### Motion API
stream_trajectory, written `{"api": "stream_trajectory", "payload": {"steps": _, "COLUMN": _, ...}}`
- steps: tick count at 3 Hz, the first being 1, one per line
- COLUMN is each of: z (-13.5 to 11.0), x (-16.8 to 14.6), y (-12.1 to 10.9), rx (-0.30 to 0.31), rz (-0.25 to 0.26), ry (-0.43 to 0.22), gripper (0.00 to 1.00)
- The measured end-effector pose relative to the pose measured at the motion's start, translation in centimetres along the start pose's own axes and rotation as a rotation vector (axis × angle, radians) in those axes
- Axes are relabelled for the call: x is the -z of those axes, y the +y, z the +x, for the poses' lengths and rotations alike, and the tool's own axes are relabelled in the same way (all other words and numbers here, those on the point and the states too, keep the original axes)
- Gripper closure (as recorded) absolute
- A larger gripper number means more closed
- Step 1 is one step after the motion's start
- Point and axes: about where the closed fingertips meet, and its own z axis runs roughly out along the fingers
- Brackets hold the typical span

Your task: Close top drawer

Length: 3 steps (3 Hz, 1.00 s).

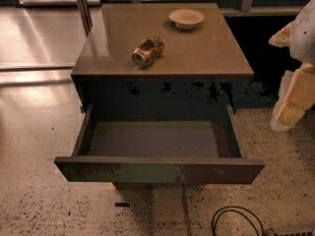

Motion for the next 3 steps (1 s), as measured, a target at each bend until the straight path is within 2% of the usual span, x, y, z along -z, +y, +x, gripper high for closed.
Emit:
{"api": "stream_trajectory", "payload": {"steps": 1, "z": 0.0, "x": 0.0, "y": 0.0, "rx": 0.000, "rz": 0.000, "ry": 0.000, "gripper": 0.00}}
{"api": "stream_trajectory", "payload": {"steps": 2, "z": 0.5, "x": -1.8, "y": 0.6, "rx": 0.006, "rz": -0.008, "ry": -0.035, "gripper": 0.00}}
{"api": "stream_trajectory", "payload": {"steps": 3, "z": 0.5, "x": -5.8, "y": 2.9, "rx": 0.033, "rz": -0.065, "ry": -0.075, "gripper": 0.00}}
